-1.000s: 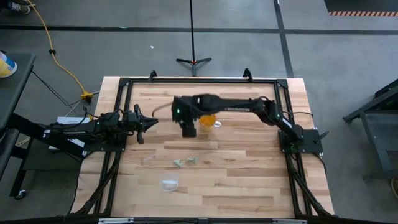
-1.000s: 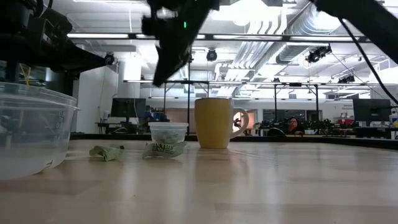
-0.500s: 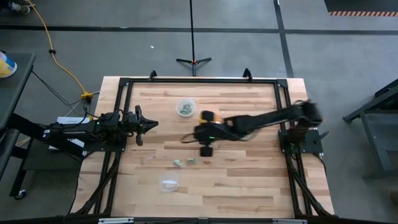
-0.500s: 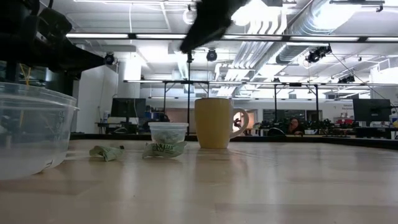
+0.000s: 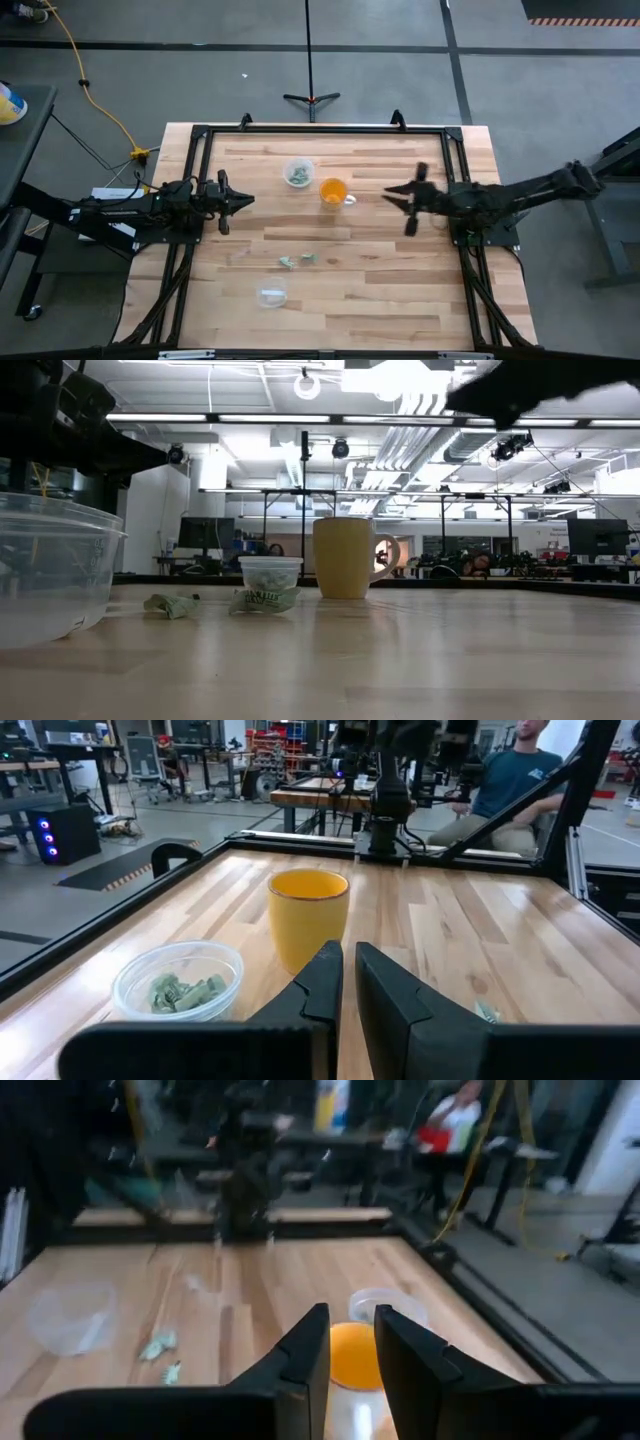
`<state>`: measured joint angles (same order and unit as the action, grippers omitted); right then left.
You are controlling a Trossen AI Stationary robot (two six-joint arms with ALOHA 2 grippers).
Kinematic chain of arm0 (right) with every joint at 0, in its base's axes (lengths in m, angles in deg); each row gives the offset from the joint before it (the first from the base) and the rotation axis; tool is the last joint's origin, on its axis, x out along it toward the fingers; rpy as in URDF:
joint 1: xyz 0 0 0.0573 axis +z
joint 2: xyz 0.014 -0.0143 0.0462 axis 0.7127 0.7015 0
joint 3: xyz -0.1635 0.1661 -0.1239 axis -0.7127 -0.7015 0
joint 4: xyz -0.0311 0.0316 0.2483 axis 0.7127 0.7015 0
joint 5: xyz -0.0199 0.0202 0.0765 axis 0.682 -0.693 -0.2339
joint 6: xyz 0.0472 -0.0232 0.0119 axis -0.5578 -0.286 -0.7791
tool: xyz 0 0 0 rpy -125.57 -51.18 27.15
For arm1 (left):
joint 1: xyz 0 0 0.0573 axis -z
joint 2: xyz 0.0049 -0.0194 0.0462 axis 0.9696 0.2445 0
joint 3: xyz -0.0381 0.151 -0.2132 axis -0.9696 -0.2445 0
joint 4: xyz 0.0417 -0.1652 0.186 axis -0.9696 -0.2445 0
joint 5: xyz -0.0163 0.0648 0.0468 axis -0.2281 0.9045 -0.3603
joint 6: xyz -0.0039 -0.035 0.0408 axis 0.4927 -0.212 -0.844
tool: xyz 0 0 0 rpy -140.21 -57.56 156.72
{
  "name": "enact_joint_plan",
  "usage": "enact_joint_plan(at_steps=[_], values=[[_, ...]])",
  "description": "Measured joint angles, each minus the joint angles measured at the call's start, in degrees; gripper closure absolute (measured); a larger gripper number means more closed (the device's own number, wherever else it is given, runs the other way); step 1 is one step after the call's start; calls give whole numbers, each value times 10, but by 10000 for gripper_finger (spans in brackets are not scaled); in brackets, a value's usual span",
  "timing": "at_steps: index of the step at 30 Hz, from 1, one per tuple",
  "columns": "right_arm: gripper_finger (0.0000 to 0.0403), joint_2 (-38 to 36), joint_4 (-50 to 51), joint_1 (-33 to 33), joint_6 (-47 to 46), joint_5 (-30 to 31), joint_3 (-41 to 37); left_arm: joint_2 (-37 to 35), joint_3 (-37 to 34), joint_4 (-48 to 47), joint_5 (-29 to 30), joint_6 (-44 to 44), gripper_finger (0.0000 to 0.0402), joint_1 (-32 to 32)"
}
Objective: Pick and place items into bin
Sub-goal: Put the light green stevia packet into the bottom transparent bin
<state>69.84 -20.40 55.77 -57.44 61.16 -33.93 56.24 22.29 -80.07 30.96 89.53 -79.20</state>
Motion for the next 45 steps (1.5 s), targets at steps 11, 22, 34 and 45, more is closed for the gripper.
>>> enact_joint_plan(at_steps=[11, 22, 34, 45], values=[[329, -198, -150, -11, 56, 47, -206, 2, 0, 3, -11, -2, 334, 0], [329, -216, -154, -11, 78, 66, -239, 11, 0, 142, -27, 7, 334, 0], [329, -216, -124, -11, 91, 68, -239, 99, 0, 320, -90, 16, 323, 0], [329, -216, -91, -11, 90, 67, -239, 365, 88, 417, -136, -17, 183, 0]])
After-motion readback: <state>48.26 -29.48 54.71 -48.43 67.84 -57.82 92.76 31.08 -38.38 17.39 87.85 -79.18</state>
